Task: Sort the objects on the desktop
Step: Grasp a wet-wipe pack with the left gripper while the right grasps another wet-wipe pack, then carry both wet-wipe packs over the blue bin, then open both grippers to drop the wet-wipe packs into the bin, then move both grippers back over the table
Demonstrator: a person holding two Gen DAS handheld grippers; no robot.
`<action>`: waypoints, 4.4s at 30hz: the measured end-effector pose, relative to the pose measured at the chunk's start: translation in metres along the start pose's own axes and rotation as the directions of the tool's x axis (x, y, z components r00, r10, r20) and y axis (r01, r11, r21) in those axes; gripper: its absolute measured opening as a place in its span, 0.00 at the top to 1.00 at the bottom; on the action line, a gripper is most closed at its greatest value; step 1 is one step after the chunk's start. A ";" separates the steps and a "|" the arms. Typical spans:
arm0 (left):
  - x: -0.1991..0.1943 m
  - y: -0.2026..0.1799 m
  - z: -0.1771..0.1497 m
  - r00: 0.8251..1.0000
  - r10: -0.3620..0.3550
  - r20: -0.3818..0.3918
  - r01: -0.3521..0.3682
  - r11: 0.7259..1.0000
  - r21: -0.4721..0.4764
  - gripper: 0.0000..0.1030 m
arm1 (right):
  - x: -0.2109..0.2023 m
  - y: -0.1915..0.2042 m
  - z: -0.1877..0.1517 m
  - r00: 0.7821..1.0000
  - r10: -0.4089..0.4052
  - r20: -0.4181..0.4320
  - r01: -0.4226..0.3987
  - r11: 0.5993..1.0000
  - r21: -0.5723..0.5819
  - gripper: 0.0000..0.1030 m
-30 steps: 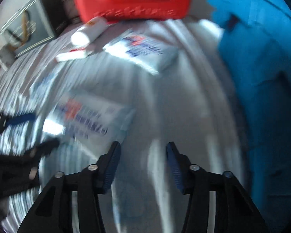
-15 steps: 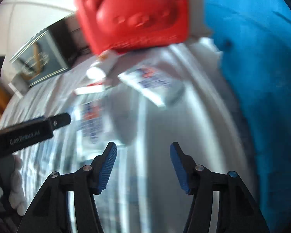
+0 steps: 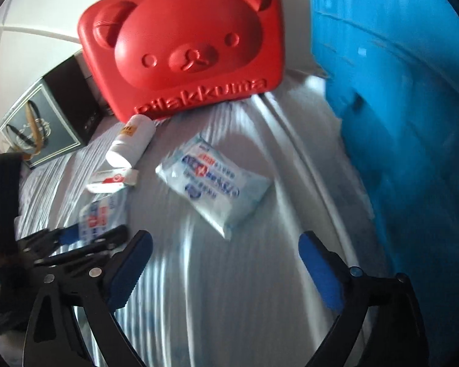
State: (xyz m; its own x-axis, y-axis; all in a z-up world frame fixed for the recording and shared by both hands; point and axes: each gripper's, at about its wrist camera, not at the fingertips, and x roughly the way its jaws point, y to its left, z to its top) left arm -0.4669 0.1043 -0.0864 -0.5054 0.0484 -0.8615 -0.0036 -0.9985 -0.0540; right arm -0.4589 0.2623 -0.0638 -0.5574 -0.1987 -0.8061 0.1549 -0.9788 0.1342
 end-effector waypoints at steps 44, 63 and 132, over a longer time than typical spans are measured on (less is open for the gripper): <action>-0.393 -0.094 -0.144 0.837 -0.217 0.502 0.129 0.970 0.205 0.52 | -0.425 0.037 -0.105 0.853 -0.092 0.514 0.150 0.986 -0.073 0.60; -0.407 -0.384 -0.122 0.856 -0.387 0.343 0.200 0.859 0.471 0.52 | -0.471 -0.234 -0.119 0.832 -0.328 0.448 0.279 0.944 0.174 0.60; -0.303 0.068 -0.142 0.960 0.055 0.275 -0.024 0.993 -0.113 0.21 | -0.347 0.085 -0.077 0.899 0.097 0.427 -0.054 0.992 -0.112 0.00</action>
State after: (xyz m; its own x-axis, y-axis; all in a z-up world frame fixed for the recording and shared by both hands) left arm -0.1919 0.0247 0.0994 -0.7229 -0.0148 -0.6908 0.1059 -0.9903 -0.0897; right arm -0.1895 0.2516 0.1832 -0.8341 -0.2953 -0.4659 0.2756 -0.9548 0.1118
